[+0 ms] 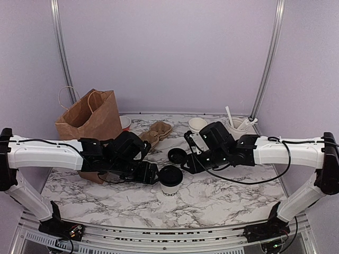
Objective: Pack the takeout coffee
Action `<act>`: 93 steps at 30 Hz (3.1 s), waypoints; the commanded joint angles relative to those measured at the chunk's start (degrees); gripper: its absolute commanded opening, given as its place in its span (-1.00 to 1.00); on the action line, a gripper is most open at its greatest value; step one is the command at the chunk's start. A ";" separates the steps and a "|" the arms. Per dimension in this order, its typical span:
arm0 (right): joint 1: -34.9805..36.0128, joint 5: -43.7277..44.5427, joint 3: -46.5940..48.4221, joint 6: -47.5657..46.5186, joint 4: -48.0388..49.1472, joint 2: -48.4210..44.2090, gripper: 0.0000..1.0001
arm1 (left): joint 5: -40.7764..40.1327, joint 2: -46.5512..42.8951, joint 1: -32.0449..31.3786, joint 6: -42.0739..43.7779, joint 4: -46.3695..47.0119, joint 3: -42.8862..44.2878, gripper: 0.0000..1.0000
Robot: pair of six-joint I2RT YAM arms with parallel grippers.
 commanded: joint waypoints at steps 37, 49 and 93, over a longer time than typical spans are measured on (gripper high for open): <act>-8.26 -19.79 -2.60 -1.83 8.90 5.89 -0.34 | -0.50 3.17 -3.04 -8.00 7.37 -4.46 0.57; -7.70 -20.05 -5.03 0.46 9.06 3.64 -0.35 | -1.38 3.39 -2.31 -8.74 7.83 -5.39 0.57; -3.29 -10.44 -5.89 6.60 8.31 2.18 -0.38 | -0.16 3.03 -0.50 -6.58 4.69 -5.52 0.56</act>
